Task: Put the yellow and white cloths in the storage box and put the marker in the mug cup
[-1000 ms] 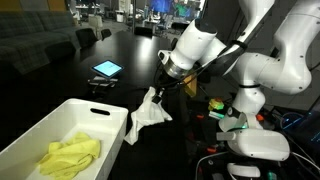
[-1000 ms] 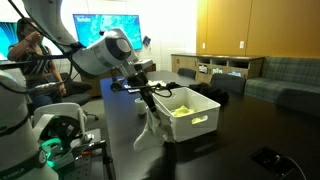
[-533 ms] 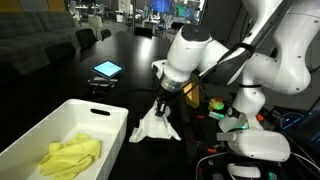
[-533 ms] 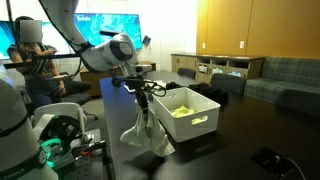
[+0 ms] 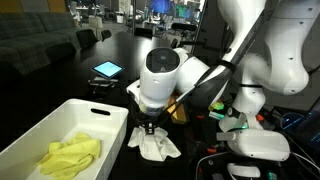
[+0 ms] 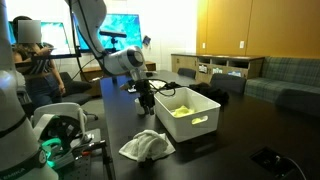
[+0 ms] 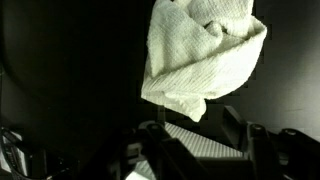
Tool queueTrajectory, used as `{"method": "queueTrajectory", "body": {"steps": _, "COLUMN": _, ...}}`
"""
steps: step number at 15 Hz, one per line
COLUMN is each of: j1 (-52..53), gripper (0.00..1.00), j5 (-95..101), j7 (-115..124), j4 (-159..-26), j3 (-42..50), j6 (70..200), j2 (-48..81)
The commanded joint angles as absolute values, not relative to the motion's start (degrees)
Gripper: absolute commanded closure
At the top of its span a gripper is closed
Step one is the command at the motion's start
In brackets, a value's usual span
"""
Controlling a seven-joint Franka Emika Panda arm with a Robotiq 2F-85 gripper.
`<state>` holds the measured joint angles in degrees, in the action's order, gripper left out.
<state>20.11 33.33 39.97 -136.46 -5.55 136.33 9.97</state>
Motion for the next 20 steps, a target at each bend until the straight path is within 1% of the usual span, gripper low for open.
{"method": "queueTrajectory", "body": {"steps": 1, "j1": 18.41, "gripper": 0.05, "j5": 32.97, "j7": 31.78, "j4": -133.47, "j3": -7.32, "j6": 135.66, "j2": 12.01}}
{"method": "queueTrajectory", "body": {"steps": 2, "j1": 17.94, "gripper": 0.01, "j5": 32.04, "j7": 28.2, "j4": -133.42, "j3": -7.61, "j6": 137.02, "j2": 12.49}}
{"method": "queueTrajectory", "body": {"steps": 3, "j1": 17.64, "gripper": 0.0, "j5": 31.31, "j7": 25.49, "j4": -133.39, "j3": -7.79, "j6": 138.01, "j2": 12.94}}
{"method": "queueTrajectory", "body": {"steps": 9, "j1": 13.72, "gripper": 0.0, "j5": 16.36, "j7": 2.59, "j4": -133.98, "j3": -10.88, "j6": 144.37, "j2": 16.92}}
{"method": "queueTrajectory", "body": {"steps": 12, "j1": 11.4, "gripper": 0.0, "j5": 8.78, "j7": -7.24, "j4": -133.3, "j3": -12.82, "j6": 143.97, "j2": 19.56}}
{"method": "queueTrajectory", "body": {"steps": 16, "j1": 10.31, "gripper": 0.0, "j5": 6.2, "j7": -11.26, "j4": -132.61, "j3": -12.46, "j6": 142.52, "j2": 22.64}}
{"method": "queueTrajectory", "body": {"steps": 20, "j1": 11.77, "gripper": 0.0, "j5": 10.61, "j7": -7.47, "j4": -131.46, "j3": -9.03, "j6": 144.99, "j2": 26.11}}
